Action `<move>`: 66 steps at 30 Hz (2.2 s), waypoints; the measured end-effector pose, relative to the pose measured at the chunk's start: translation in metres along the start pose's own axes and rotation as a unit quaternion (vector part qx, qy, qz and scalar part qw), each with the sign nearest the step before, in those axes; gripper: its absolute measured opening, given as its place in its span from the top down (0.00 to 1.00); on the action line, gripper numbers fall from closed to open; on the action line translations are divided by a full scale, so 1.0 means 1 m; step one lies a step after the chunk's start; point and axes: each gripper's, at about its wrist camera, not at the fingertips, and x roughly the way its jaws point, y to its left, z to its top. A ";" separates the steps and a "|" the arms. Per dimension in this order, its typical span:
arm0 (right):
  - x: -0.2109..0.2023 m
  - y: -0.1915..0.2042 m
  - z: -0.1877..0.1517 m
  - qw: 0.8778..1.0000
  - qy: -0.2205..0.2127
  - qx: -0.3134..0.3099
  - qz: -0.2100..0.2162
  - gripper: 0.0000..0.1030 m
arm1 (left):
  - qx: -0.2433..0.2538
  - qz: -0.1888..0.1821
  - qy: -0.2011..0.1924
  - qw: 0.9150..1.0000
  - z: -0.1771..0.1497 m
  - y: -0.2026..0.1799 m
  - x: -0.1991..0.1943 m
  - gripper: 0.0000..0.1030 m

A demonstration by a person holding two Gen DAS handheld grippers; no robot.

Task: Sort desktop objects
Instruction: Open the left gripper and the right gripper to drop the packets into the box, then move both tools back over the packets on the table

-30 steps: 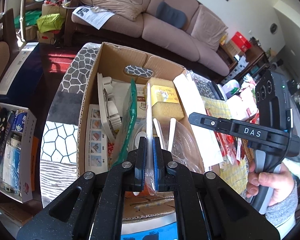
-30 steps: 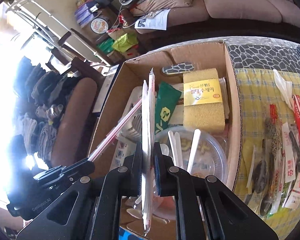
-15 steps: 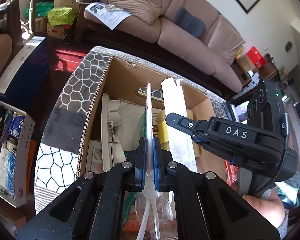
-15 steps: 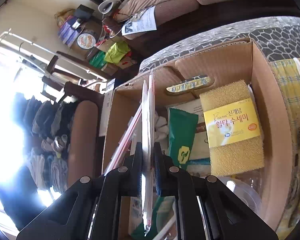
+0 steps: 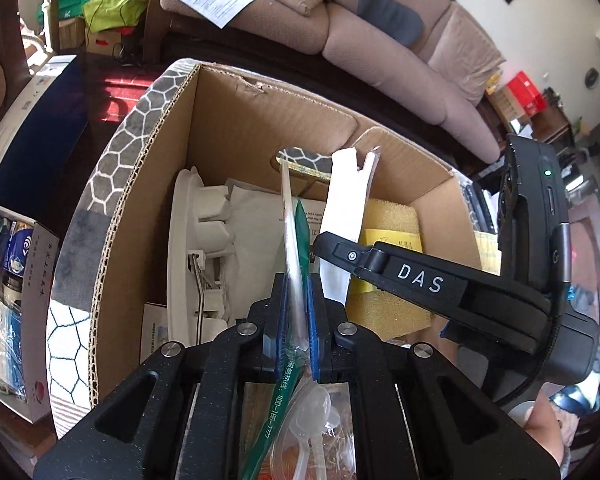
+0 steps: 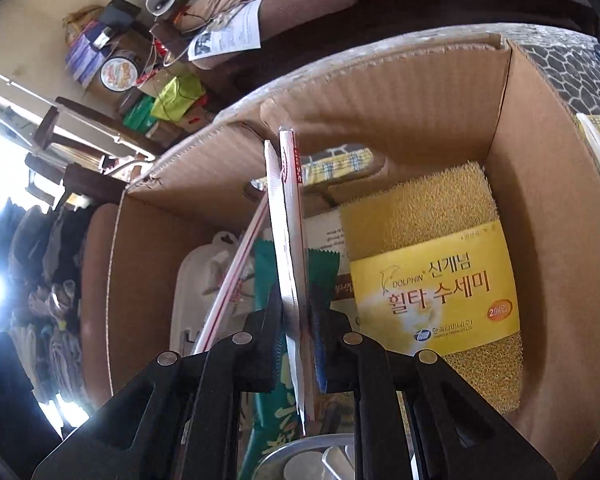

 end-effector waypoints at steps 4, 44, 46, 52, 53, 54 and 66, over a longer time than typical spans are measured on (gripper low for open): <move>0.000 -0.010 -0.004 1.000 0.020 0.009 -0.002 0.86 | 0.003 -0.009 -0.003 1.000 -0.004 -0.002 -0.007 0.62; -0.216 -0.083 -0.111 0.985 -0.077 -0.098 -0.119 0.10 | 0.136 0.033 -0.026 0.990 -0.104 -0.112 -0.111 0.00; -0.227 -0.101 -0.116 0.985 -0.080 -0.089 -0.127 0.09 | 0.150 0.029 -0.021 0.988 -0.113 -0.130 -0.106 0.00; -0.254 -0.156 -0.131 0.984 -0.089 -0.062 -0.142 0.08 | 0.183 0.020 -0.003 0.983 -0.139 -0.181 -0.086 0.00; -0.257 -0.164 -0.134 0.984 -0.089 -0.059 -0.145 0.08 | 0.188 0.020 0.000 0.982 -0.143 -0.188 -0.081 0.00; -0.260 -0.172 -0.136 0.983 -0.089 -0.058 -0.149 0.08 | 0.192 0.020 0.004 0.981 -0.147 -0.195 -0.077 0.00; -0.282 -0.272 -0.153 0.983 -0.088 -0.022 -0.162 0.08 | 0.212 0.004 0.049 0.976 -0.176 -0.264 -0.014 0.00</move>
